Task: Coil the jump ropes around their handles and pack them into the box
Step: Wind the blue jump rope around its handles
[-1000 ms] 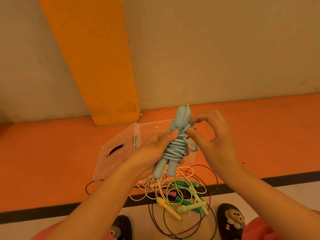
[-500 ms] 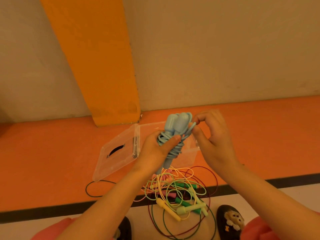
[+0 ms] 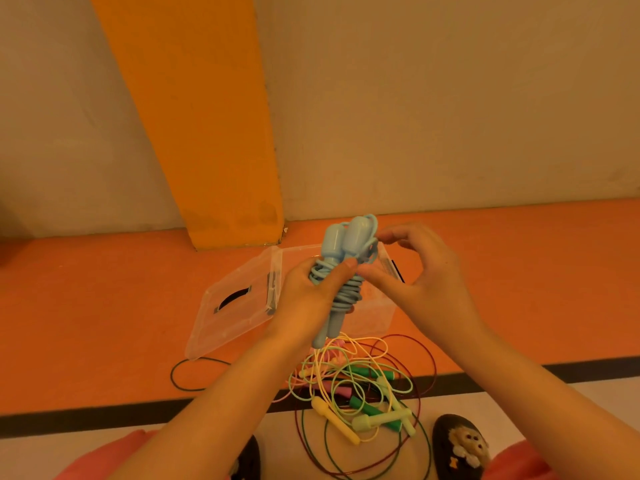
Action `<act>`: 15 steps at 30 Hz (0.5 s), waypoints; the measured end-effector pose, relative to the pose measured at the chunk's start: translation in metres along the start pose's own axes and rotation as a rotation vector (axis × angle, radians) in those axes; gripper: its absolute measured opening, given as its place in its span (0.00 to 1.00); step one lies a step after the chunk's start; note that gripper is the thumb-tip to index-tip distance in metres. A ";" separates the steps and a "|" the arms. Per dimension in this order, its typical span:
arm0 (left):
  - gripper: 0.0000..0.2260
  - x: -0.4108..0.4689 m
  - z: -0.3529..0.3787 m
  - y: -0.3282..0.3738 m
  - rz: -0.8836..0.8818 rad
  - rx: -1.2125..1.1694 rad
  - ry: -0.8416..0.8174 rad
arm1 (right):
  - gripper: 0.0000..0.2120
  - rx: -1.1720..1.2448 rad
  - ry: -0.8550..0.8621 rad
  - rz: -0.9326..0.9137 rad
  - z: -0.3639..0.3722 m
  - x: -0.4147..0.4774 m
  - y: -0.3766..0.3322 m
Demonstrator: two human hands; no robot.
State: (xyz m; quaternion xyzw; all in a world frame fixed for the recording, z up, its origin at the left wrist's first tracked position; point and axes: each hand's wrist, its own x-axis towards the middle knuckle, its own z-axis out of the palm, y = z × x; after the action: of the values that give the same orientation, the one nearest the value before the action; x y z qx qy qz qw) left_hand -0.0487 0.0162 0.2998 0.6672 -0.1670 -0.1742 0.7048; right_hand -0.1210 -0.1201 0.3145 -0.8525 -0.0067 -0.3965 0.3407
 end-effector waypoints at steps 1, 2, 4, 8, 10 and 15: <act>0.08 0.000 0.001 0.001 0.023 0.009 0.005 | 0.17 0.005 0.017 0.017 0.000 0.000 -0.001; 0.07 0.000 0.003 0.001 0.037 0.009 0.007 | 0.16 0.005 0.038 0.030 0.001 0.000 -0.001; 0.08 -0.001 0.006 0.001 0.061 0.003 0.007 | 0.13 -0.014 0.082 0.031 0.000 0.000 -0.001; 0.10 -0.004 0.010 0.001 0.098 0.009 0.023 | 0.09 0.020 0.131 0.055 0.001 -0.001 -0.005; 0.10 -0.005 0.012 0.003 0.100 0.009 0.031 | 0.07 0.089 0.152 0.071 0.002 0.000 -0.007; 0.12 -0.004 0.014 0.002 0.067 -0.046 0.058 | 0.16 0.213 0.199 0.130 0.001 0.004 -0.005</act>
State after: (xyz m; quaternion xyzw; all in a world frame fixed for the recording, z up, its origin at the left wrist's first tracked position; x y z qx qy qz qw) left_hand -0.0587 0.0055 0.3028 0.6496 -0.1649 -0.1350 0.7298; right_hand -0.1190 -0.1164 0.3201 -0.7665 0.0402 -0.4532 0.4533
